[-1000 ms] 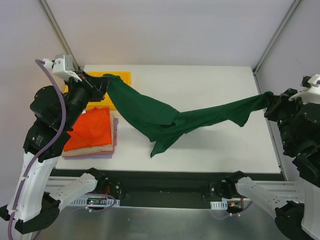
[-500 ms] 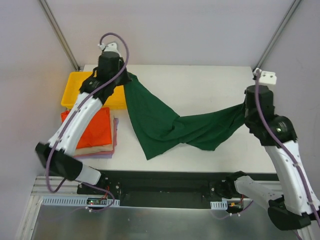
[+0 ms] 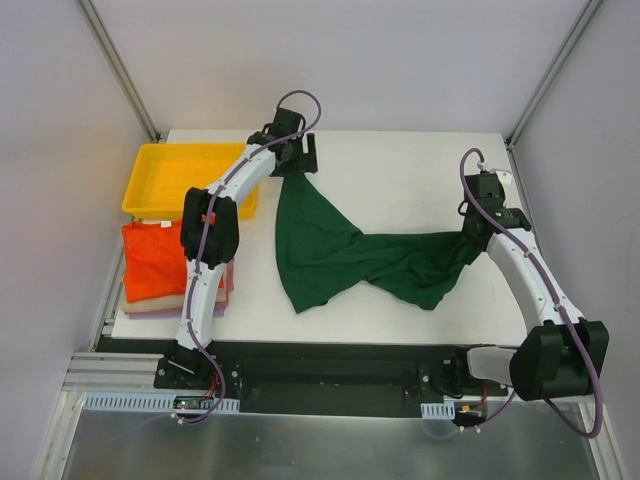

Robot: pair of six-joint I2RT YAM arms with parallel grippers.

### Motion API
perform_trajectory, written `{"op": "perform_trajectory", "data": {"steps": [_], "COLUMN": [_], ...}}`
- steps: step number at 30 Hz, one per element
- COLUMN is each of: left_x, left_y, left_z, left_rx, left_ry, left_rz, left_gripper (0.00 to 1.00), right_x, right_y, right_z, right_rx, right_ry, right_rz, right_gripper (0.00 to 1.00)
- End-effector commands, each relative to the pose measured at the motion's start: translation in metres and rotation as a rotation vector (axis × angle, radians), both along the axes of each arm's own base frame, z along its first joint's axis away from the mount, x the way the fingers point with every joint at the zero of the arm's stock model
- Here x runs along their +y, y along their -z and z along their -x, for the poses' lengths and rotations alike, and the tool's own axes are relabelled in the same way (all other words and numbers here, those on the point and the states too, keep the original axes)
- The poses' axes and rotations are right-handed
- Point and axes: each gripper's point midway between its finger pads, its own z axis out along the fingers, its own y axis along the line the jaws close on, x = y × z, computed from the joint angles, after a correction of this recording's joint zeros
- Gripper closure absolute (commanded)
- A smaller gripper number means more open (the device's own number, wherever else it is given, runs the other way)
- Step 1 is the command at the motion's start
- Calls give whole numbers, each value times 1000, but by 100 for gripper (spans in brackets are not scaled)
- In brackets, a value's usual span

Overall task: Fold and stack the t-shirts
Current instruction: Flatten out the tshirt

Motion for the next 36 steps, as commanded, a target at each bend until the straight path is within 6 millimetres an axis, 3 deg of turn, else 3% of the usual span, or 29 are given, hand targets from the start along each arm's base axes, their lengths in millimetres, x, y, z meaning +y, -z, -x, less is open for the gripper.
{"op": "perform_trajectory", "data": {"steps": [1, 4, 7, 8, 11, 15, 18, 25, 32, 36], "left_x": [-15, -10, 1, 5, 10, 0, -4, -10, -33, -34], "left_y": [-64, -80, -69, -74, -53, -16, 12, 45, 60, 69], "left_z": [13, 56, 125, 146, 214, 294, 334, 370, 379, 380], "left_rx": [-69, -47, 28, 23, 90, 172, 252, 321, 363, 380], "left_ry": [82, 90, 76, 62, 38, 57, 31, 109, 192, 189], "left_rz": [88, 88, 71, 65, 64, 52, 100, 201, 246, 220], "left_gripper": [2, 1, 1, 1, 1, 1, 6, 29, 42, 52], "right_x": [1, 8, 12, 12, 13, 20, 24, 26, 27, 26], "right_y": [-3, 2, 9, 14, 16, 15, 16, 18, 20, 20], "right_z": [-6, 0, 10, 15, 23, 24, 24, 24, 23, 24], "right_rx": [-68, -106, -130, -130, -148, -174, -178, -171, -164, -163], "right_ry": [24, 23, 8, 5, -2, -31, -48, -56, -55, -51], "right_rz": [-37, -91, -123, -127, -137, -176, -192, -203, -205, -200], "right_gripper": [100, 100, 100, 100, 100, 100, 99, 99, 99, 99]}}
